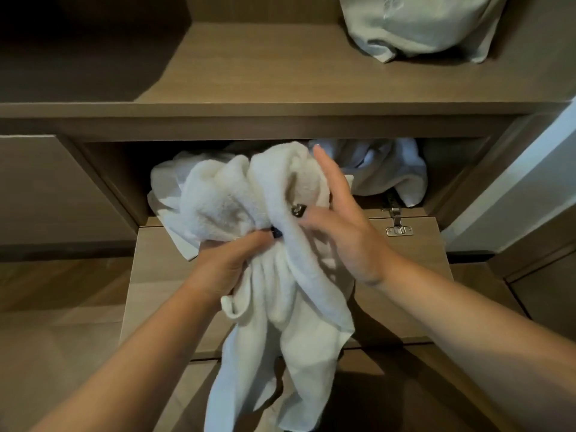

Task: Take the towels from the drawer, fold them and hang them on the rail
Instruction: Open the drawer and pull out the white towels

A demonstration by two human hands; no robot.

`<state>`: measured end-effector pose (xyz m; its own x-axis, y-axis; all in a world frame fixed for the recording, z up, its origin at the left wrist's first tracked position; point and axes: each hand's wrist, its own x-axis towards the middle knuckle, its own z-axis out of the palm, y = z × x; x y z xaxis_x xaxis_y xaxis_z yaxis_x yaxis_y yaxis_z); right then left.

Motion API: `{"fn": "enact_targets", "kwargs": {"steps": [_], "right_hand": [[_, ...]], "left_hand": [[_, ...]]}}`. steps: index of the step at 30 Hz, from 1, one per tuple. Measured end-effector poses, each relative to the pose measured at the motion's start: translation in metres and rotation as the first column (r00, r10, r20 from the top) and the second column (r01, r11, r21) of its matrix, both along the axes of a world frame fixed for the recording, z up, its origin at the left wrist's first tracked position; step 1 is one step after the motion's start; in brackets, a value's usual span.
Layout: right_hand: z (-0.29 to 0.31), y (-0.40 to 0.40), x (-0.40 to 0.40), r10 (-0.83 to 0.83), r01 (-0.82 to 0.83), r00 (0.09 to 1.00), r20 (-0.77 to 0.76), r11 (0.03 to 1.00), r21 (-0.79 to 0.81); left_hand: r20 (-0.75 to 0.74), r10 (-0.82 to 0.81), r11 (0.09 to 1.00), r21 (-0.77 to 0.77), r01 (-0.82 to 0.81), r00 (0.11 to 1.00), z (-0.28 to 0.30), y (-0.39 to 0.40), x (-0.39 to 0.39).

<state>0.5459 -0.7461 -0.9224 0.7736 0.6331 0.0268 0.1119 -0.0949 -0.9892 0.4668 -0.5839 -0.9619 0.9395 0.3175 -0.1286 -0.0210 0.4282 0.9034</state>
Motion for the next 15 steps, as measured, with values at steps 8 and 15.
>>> {"fn": "enact_targets", "kwargs": {"steps": [8, 15], "right_hand": [[-0.028, -0.009, 0.009, 0.076, -0.068, 0.996, 0.048, 0.985, -0.161], [-0.035, -0.001, -0.006, 0.181, -0.149, 0.968, -0.172, 0.971, 0.186]], "left_hand": [[0.116, -0.081, 0.967, -0.23, 0.107, 0.99, 0.016, -0.016, -0.003], [0.044, 0.158, 0.987, 0.036, -0.159, 0.987, 0.023, -0.032, 0.009]]}}
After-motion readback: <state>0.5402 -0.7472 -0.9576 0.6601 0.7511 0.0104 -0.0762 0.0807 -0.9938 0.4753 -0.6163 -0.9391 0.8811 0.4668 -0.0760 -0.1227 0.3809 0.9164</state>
